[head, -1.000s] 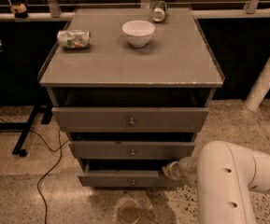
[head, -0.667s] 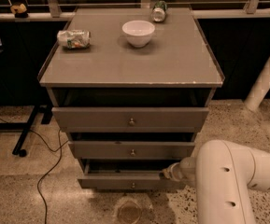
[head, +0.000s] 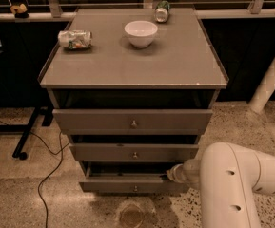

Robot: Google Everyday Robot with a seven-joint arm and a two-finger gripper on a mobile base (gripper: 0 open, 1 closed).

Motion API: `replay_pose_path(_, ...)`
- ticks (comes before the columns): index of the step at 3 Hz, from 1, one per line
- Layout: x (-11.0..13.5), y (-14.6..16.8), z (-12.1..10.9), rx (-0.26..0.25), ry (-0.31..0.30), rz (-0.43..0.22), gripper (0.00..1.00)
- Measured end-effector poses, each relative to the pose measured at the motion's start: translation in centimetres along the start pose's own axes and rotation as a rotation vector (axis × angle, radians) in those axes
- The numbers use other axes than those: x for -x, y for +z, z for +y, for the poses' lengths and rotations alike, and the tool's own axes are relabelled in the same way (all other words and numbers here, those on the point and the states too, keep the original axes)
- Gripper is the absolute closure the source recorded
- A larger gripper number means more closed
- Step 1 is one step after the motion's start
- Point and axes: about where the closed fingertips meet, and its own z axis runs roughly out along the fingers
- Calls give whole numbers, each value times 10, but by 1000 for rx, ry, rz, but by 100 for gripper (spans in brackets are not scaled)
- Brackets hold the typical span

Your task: Open bottom drawer

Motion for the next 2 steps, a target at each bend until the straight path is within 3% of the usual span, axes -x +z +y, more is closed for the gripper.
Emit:
replay_pose_path(1,13,2,-1,-18,-8,-8,100)
replay_pose_path(2,7,10,-1,-13,-2,15,100)
